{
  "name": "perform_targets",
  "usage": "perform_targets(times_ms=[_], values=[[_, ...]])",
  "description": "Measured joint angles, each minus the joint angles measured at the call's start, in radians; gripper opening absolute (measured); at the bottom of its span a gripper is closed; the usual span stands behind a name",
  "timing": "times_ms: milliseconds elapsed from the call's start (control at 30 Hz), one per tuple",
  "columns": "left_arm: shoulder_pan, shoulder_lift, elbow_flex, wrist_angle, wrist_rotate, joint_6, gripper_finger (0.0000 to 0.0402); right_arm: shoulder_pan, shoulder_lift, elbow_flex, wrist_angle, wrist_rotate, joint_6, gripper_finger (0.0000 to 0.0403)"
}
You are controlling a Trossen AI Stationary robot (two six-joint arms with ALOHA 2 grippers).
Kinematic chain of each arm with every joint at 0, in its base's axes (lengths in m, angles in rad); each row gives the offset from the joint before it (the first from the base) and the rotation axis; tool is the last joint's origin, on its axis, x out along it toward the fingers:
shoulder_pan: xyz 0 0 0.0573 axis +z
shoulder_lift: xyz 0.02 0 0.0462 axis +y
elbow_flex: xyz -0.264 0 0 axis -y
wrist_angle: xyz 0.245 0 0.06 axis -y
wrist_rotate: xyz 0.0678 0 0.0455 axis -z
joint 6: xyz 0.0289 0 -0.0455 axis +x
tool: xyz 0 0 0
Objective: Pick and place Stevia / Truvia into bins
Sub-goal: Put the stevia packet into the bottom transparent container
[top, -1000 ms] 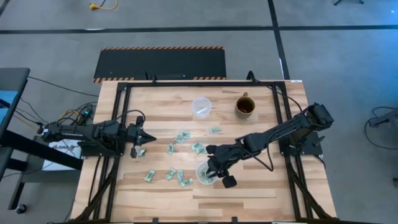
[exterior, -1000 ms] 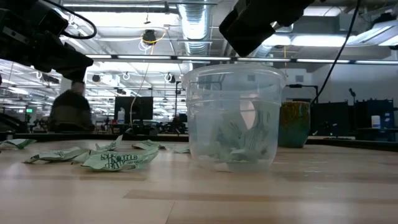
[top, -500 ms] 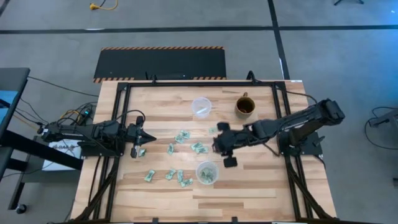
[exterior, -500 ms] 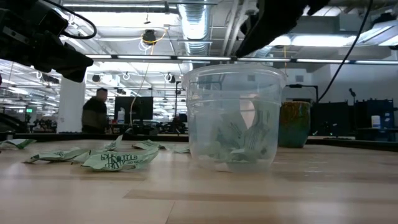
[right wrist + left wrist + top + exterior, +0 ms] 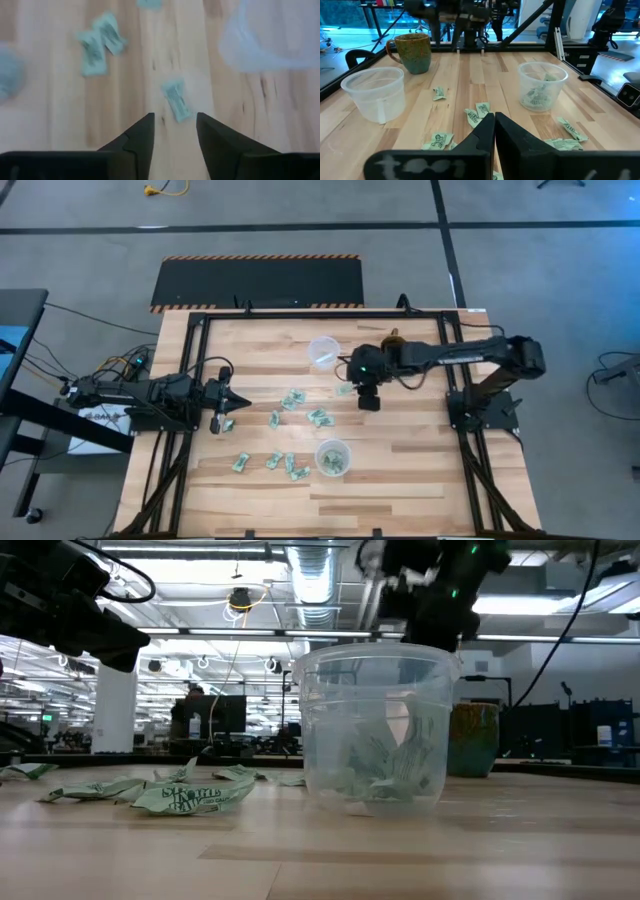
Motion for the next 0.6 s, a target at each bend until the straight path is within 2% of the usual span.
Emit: perform_targets(times_ms=[300,600], values=[[0.0,0.0,0.0,0.0,0.0,0.0,0.0,-0.061,0.157,0.0,0.103,-0.014,-0.098,0.02],[0.0,0.0,0.0,0.0,0.0,0.0,0.0,-0.053,0.267,-0.001,0.133,-0.012,-0.129,0.0211]])
